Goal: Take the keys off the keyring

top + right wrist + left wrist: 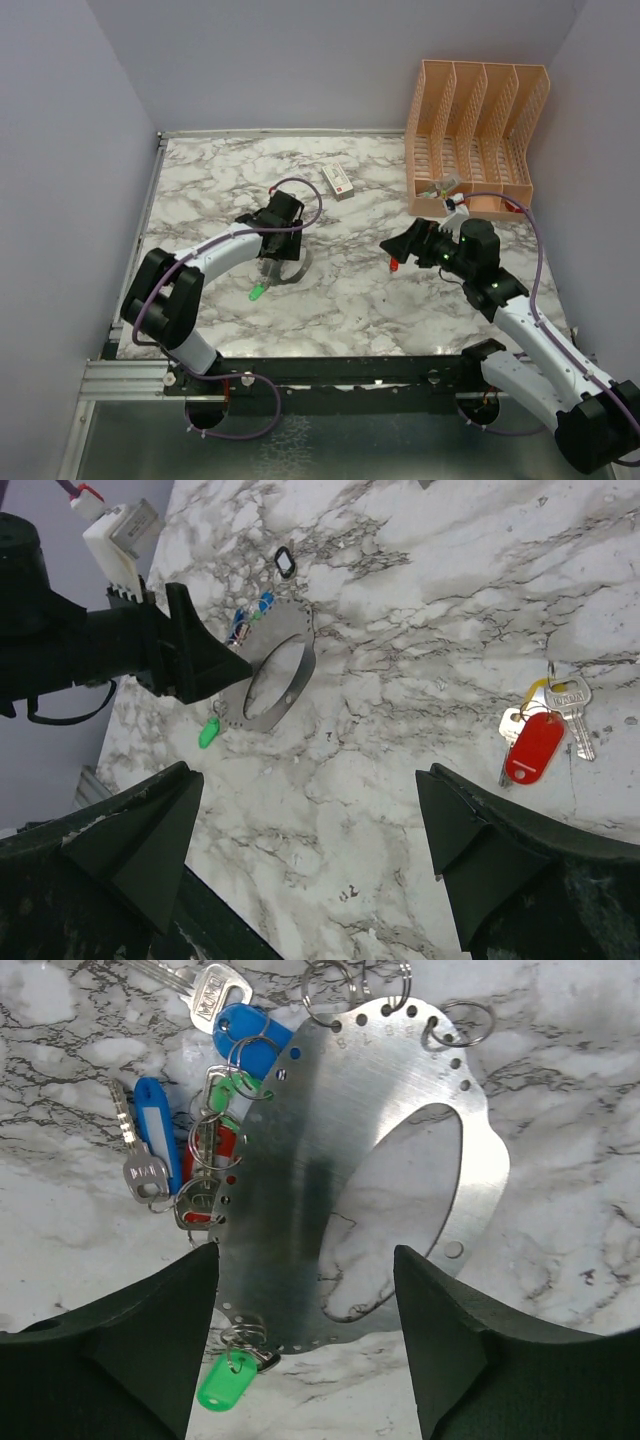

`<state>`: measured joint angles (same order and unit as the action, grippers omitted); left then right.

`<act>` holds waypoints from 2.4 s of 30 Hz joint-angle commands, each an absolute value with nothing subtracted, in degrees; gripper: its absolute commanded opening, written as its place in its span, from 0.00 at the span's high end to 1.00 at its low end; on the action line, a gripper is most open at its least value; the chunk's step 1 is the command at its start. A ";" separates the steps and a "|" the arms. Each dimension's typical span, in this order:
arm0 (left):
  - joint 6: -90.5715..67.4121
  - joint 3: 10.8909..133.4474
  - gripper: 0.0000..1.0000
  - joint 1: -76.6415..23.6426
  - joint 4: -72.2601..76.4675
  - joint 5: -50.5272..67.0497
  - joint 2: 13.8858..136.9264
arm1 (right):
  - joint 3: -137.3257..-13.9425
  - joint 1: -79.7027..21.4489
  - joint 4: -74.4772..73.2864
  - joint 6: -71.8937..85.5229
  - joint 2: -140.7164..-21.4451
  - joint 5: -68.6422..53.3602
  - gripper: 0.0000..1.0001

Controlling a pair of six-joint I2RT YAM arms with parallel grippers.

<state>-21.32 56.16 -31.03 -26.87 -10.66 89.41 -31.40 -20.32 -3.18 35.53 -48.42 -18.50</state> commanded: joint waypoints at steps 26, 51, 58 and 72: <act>-20.33 56.42 0.38 -28.39 -26.67 -6.77 101.23 | -29.10 -20.58 -3.66 29.70 -47.05 -17.80 0.00; -32.71 44.58 0.67 -28.39 -5.77 12.65 92.65 | -24.62 -20.67 18.12 40.77 -62.98 -29.15 0.00; -33.40 42.80 0.67 -28.39 -3.14 14.40 91.71 | -26.34 -21.74 28.13 45.06 -73.22 -30.31 0.04; -34.37 41.07 0.67 -28.48 -0.20 16.61 89.05 | -35.47 -27.72 35.83 48.08 -91.55 -27.89 0.17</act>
<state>-33.61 42.74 -28.14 0.47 13.96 90.48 -33.08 -26.30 31.70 46.28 -87.11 -28.34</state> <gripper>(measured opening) 0.525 0.848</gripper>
